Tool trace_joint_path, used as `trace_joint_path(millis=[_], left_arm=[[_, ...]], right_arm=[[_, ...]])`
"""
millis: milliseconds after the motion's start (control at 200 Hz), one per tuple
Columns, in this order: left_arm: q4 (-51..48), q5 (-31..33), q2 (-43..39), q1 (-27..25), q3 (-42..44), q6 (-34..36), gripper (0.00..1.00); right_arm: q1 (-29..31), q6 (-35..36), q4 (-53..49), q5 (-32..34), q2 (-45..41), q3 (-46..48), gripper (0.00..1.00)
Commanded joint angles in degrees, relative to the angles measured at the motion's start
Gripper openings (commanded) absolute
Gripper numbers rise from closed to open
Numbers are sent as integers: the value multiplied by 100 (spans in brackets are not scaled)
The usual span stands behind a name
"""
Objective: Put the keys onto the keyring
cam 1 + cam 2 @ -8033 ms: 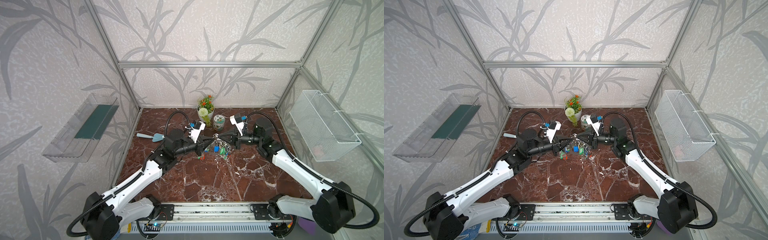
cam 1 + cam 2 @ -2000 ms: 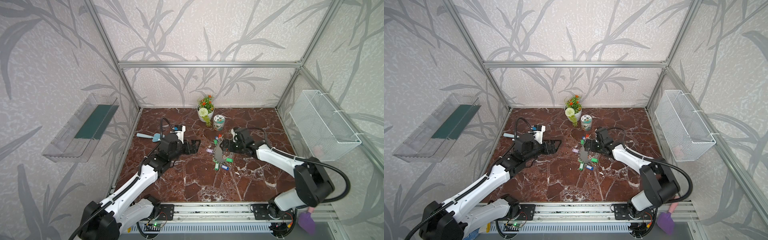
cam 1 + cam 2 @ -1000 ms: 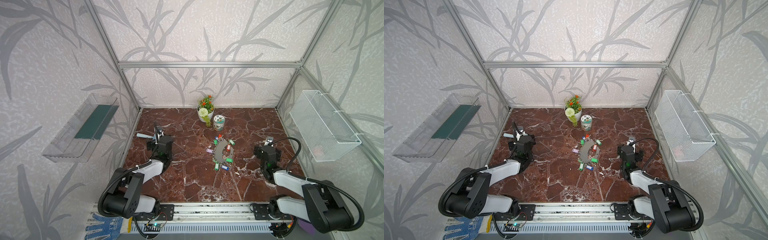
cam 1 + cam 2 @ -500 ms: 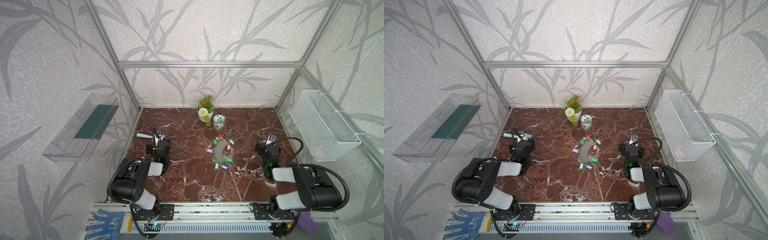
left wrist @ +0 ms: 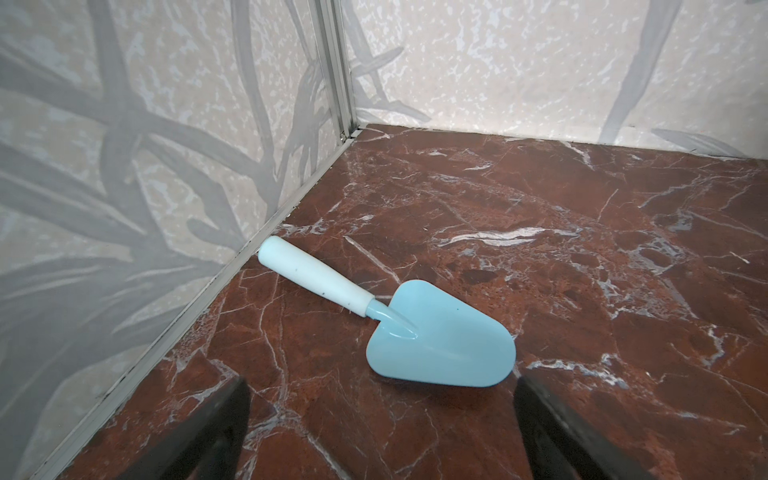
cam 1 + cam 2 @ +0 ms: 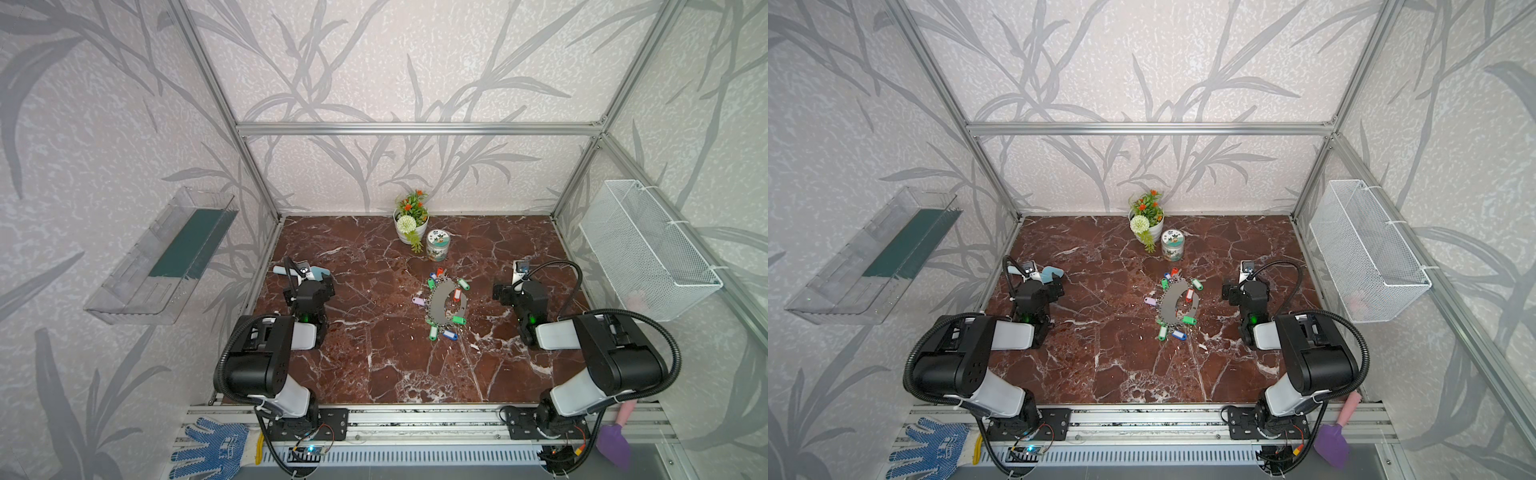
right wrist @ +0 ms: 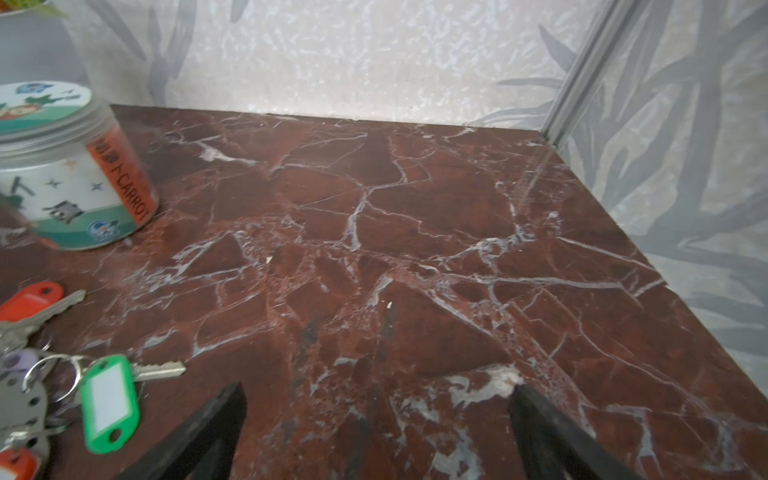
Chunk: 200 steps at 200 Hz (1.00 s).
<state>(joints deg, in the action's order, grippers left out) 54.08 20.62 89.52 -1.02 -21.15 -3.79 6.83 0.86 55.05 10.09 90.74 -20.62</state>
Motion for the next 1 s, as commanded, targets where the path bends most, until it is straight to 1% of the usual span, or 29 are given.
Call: trace_joint_path(millis=[0,60,110,170,220,310,635,855,995], left_arm=[[232,40,71,-65,37,37,99],[159,12,58,-90,9,65,99],[173,19,55,-98,18,73,99],[215,22,75,-100,23,83,99],[188,23,66,-100,23,76,99],[191,13,62,-100,23,80,99],[196,17,67,-101,23,78,99],[199,13,66,-101,22,80,99],[195,13,64,-101,23,79,99]], right_arm=[[-13,204,326,-69,72,10,99],[-15,195,82,-133,-23,-49,99],[-4,261,379,-133,64,5,99],[125,394,328,-94,9,40,99],[215,544,628,-103,70,134,99],[231,620,735,-279,75,199,99],[227,603,625,-289,62,144,99],[174,556,449,-401,43,69,99],[89,513,288,-604,38,-3,99]])
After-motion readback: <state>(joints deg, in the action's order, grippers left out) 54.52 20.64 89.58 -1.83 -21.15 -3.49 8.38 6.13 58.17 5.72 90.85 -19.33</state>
